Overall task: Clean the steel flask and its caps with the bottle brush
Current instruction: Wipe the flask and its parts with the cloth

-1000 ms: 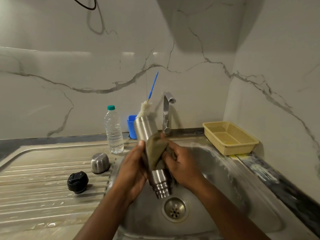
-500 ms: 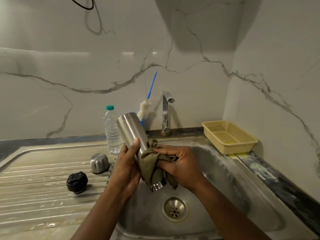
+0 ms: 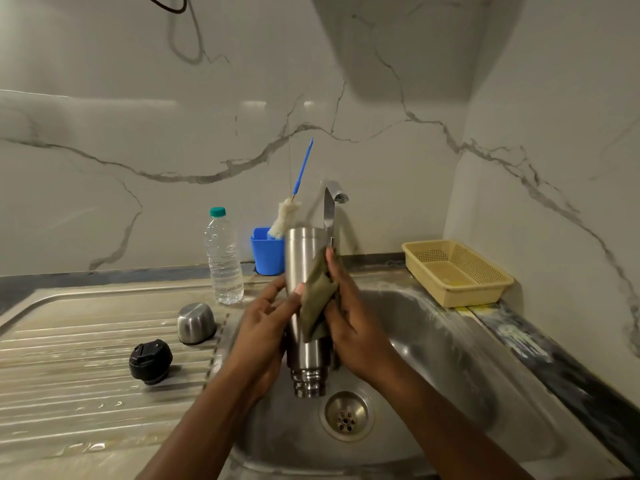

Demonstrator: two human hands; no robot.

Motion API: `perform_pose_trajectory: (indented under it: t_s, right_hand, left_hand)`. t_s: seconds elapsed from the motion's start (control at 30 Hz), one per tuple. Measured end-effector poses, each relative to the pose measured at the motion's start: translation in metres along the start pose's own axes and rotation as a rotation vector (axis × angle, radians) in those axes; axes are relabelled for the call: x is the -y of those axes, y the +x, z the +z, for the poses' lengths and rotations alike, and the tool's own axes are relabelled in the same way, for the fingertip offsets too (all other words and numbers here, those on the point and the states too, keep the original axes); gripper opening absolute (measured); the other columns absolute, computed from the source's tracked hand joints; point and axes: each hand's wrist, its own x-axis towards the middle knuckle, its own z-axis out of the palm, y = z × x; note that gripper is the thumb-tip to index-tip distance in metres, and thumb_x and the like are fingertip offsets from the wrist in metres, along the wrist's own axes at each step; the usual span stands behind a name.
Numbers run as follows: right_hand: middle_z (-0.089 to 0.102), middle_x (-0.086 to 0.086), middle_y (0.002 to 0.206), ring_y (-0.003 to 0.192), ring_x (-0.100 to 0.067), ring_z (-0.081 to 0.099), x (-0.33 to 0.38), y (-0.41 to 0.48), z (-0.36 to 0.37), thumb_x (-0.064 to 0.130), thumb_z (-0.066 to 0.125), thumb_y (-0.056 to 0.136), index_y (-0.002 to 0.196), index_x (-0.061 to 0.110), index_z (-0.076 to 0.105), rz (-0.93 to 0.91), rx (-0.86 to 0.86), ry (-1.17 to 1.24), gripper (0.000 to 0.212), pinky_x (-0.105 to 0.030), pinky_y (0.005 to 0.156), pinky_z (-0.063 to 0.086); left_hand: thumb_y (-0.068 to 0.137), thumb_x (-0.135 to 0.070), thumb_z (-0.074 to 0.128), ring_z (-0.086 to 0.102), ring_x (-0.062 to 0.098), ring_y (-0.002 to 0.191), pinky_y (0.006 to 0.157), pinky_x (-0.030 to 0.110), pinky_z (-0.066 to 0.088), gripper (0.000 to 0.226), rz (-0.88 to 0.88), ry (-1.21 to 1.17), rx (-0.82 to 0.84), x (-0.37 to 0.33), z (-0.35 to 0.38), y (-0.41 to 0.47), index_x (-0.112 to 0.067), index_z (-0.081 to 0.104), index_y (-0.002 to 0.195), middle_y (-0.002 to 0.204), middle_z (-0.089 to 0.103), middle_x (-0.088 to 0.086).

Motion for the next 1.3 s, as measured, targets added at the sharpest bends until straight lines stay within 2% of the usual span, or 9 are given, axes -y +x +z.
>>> perform_pose_trajectory:
  t_s: [0.23, 0.4, 0.53, 0.73, 0.83, 0.9, 1.0, 1.13, 1.3]
  right_hand:
    - [0.017, 0.008, 0.173, 0.157, 0.001, 0.011, -0.003, 0.013, -0.016, 0.022, 0.043, 0.108, 0.162, 0.031, 0.024, -0.097, -0.154, -0.059, 0.059, -0.012, 0.122, 0.016]
    - [0.037, 0.017, 0.16, 0.143, 0.009, 0.039, -0.001, 0.008, -0.009, 0.014, 0.04, 0.112, 0.164, 0.032, 0.016, 0.073, -0.108, 0.204, 0.06, -0.017, 0.116, 0.037]
    - [0.055, 0.011, 0.148, 0.128, 0.011, 0.053, -0.001, 0.005, -0.006, 0.019, 0.047, 0.109, 0.161, 0.032, 0.031, 0.136, -0.029, 0.14, 0.056, -0.011, 0.101, 0.048]
    - [0.059, 0.024, 0.141, 0.129, 0.011, 0.053, -0.001, 0.001, -0.003, 0.021, 0.06, 0.106, 0.156, 0.041, 0.04, 0.151, 0.161, 0.021, 0.058, -0.014, 0.106, 0.045]
    - [0.069, 0.031, 0.121, 0.122, 0.009, 0.061, 0.004, -0.001, -0.005, 0.022, 0.068, 0.101, 0.138, 0.043, 0.059, 0.166, 0.205, 0.009, 0.043, -0.014, 0.102, 0.047]
    - [0.075, 0.021, 0.115, 0.114, 0.0, 0.068, 0.006, -0.002, -0.006, 0.025, 0.069, 0.1, 0.128, 0.035, 0.069, 0.205, 0.259, 0.057, 0.03, -0.021, 0.098, 0.053]
    - [0.076, 0.007, 0.118, 0.113, -0.009, 0.07, 0.002, -0.003, -0.007, 0.028, 0.07, 0.1, 0.129, 0.028, 0.07, 0.277, 0.294, 0.124, 0.03, -0.037, 0.103, 0.056]
    - [0.074, -0.005, 0.125, 0.12, -0.023, 0.069, -0.004, -0.005, -0.006, 0.037, 0.068, 0.099, 0.13, 0.024, 0.069, 0.458, 0.372, 0.399, 0.034, -0.051, 0.108, 0.053]
    - [0.077, -0.01, 0.116, 0.111, -0.024, 0.073, -0.001, -0.005, -0.005, 0.027, 0.067, 0.099, 0.122, 0.012, 0.072, 0.485, 0.296, 0.518, 0.028, -0.036, 0.097, 0.059]
  left_hand:
    - [0.094, -0.021, 0.067, 0.072, 0.031, 0.119, 0.1, 0.046, 0.059, 0.046, -0.071, 0.086, 0.131, 0.006, 0.012, -0.011, -0.016, 0.064, 0.14, 0.127, 0.075, 0.013]
    - [0.094, -0.016, 0.064, 0.073, 0.031, 0.114, 0.092, 0.041, 0.062, 0.047, -0.049, -0.002, 0.106, 0.007, 0.01, -0.01, -0.011, 0.062, 0.14, 0.126, 0.074, 0.017]
    - [0.095, -0.019, 0.063, 0.073, 0.029, 0.107, 0.092, 0.041, 0.063, 0.045, -0.007, -0.088, 0.03, 0.003, 0.003, -0.005, -0.007, 0.063, 0.138, 0.12, 0.075, 0.019]
    - [0.097, -0.019, 0.065, 0.072, 0.028, 0.103, 0.092, 0.044, 0.063, 0.046, 0.046, -0.272, -0.114, -0.007, -0.011, 0.007, -0.003, 0.059, 0.14, 0.121, 0.07, 0.021]
    - [0.096, -0.023, 0.065, 0.071, 0.03, 0.105, 0.099, 0.048, 0.058, 0.03, 0.062, -0.364, -0.155, -0.015, -0.017, 0.008, -0.011, 0.066, 0.123, 0.123, 0.068, 0.022]
    - [0.095, -0.025, 0.065, 0.071, 0.03, 0.105, 0.099, 0.05, 0.057, 0.024, 0.079, -0.386, -0.17, -0.016, -0.019, 0.009, -0.014, 0.068, 0.116, 0.122, 0.069, 0.021]
    - [0.092, -0.03, 0.073, 0.069, 0.032, 0.114, 0.101, 0.053, 0.058, 0.042, 0.087, -0.394, -0.188, -0.014, -0.022, 0.01, -0.011, 0.064, 0.128, 0.128, 0.068, 0.022]
    - [0.066, -0.044, 0.099, 0.054, 0.04, 0.141, 0.104, 0.052, 0.057, 0.109, 0.036, -0.486, -0.158, -0.011, -0.026, 0.01, -0.005, 0.047, 0.154, 0.153, 0.053, 0.027]
    - [0.08, -0.044, 0.088, 0.056, 0.037, 0.14, 0.103, 0.049, 0.058, 0.094, -0.007, -0.572, -0.142, -0.008, -0.027, 0.009, -0.004, 0.045, 0.154, 0.154, 0.052, 0.027]
